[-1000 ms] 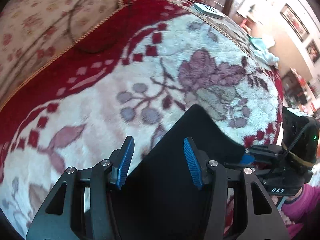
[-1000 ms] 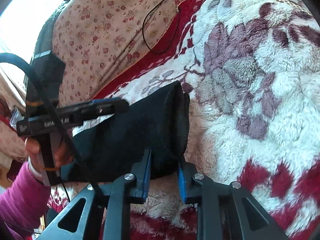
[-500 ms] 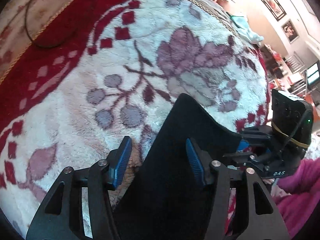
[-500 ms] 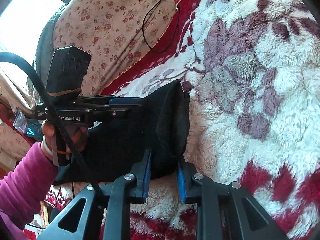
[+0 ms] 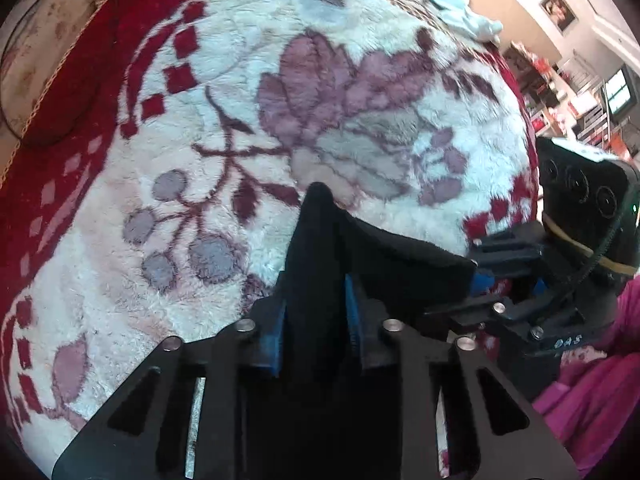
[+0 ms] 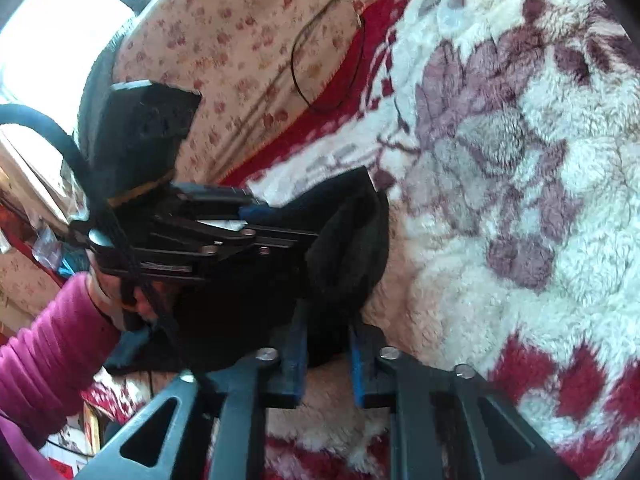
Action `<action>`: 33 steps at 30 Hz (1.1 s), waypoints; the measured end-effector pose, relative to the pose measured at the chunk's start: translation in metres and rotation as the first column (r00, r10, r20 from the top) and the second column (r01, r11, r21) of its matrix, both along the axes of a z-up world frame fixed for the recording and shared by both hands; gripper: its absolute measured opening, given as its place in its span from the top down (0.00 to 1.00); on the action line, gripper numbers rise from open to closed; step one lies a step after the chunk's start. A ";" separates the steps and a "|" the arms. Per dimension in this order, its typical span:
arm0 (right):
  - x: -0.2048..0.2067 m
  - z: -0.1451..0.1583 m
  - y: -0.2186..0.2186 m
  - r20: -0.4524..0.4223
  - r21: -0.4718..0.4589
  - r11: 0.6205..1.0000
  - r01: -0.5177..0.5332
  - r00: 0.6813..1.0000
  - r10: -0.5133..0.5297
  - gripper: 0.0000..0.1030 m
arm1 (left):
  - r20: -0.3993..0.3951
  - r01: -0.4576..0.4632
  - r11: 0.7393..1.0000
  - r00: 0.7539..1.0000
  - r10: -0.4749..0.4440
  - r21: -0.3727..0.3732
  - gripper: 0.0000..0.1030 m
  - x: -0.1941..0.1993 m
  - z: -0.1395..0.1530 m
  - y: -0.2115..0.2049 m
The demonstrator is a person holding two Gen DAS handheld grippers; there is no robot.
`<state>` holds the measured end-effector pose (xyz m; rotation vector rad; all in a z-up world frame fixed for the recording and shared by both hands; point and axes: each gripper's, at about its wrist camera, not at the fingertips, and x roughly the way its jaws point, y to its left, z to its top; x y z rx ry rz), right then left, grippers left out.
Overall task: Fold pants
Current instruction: 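Lift the pants end with the left gripper and fold it toward the right tool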
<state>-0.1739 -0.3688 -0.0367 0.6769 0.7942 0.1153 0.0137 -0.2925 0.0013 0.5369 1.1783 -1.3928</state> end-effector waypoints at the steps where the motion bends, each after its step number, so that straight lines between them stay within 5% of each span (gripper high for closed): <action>1: 0.000 0.000 0.000 0.013 0.004 1.000 0.005 1.000 -0.005 0.86 | -0.006 -0.008 1.000 1.000 0.007 -0.007 0.83 0.001 0.001 0.001; 11: -0.002 0.035 0.003 0.111 0.011 1.000 0.003 0.994 -0.004 0.87 | -0.004 -0.067 0.988 0.998 0.067 -0.137 0.87 0.014 0.046 0.045; 17: -0.001 0.083 0.033 0.204 -0.054 0.996 -0.069 0.976 0.078 0.87 | 0.003 -0.126 0.963 0.991 0.131 -0.237 0.87 0.013 0.096 0.094; 23: 0.008 0.115 0.087 0.251 -0.132 0.972 -0.194 0.942 0.222 0.87 | 0.023 -0.206 0.935 0.975 0.222 -0.287 0.87 0.006 0.115 0.155; 29: 0.030 0.113 0.152 0.234 -0.139 0.930 -0.339 0.902 0.364 0.87 | 0.024 -0.341 0.897 0.932 0.362 -0.279 0.87 0.012 0.106 0.229; 33: 0.051 0.096 0.203 0.188 -0.142 0.887 -0.439 0.868 0.460 0.87 | 0.015 -0.452 0.857 0.883 0.470 -0.245 0.87 0.021 0.086 0.276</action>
